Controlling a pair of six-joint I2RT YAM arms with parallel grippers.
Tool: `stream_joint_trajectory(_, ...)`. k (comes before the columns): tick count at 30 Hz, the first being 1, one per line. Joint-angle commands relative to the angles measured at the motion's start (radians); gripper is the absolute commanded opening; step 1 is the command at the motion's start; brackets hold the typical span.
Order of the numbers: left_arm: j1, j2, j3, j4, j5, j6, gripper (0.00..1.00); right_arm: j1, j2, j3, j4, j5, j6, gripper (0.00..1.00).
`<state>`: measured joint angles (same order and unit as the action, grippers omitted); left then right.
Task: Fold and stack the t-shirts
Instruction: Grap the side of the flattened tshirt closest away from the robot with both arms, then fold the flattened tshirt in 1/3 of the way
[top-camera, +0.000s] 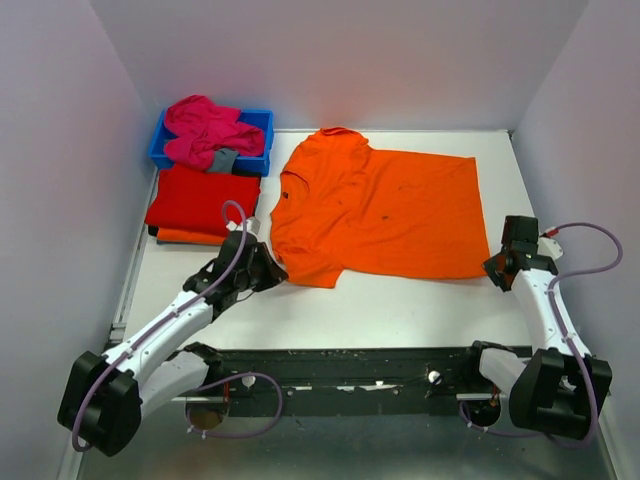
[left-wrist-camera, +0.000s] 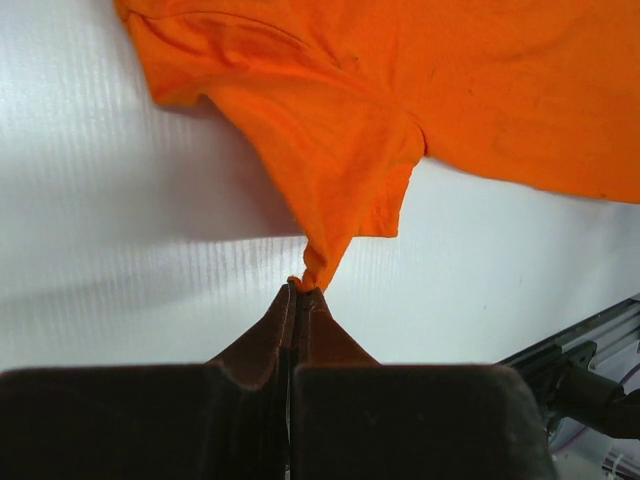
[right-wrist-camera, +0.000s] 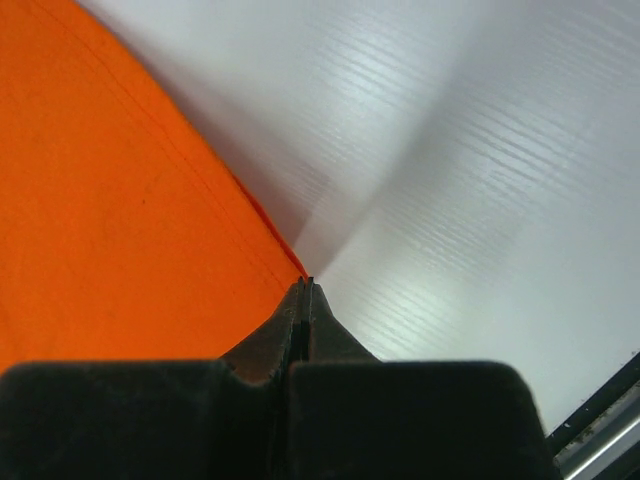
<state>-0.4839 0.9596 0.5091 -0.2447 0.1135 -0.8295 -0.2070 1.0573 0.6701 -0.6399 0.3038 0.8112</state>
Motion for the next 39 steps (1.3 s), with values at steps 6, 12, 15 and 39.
stream_joint_trajectory(6,-0.036,0.088,0.052,0.09,0.009,-0.022,0.0,-0.052,0.042,0.04,-0.07,0.078,0.022,0.01)
stream_joint_trajectory(12,-0.035,0.143,0.123,0.107,0.011,-0.003,0.0,-0.051,0.075,0.04,-0.041,0.057,0.026,0.01)
stream_joint_trajectory(15,-0.033,0.231,0.241,0.104,-0.02,0.023,0.0,-0.051,0.122,0.083,-0.021,0.034,0.022,0.01)
stream_joint_trajectory(39,0.111,0.66,0.669,0.157,0.012,0.047,0.0,-0.051,0.543,0.486,-0.06,-0.095,0.086,0.01)
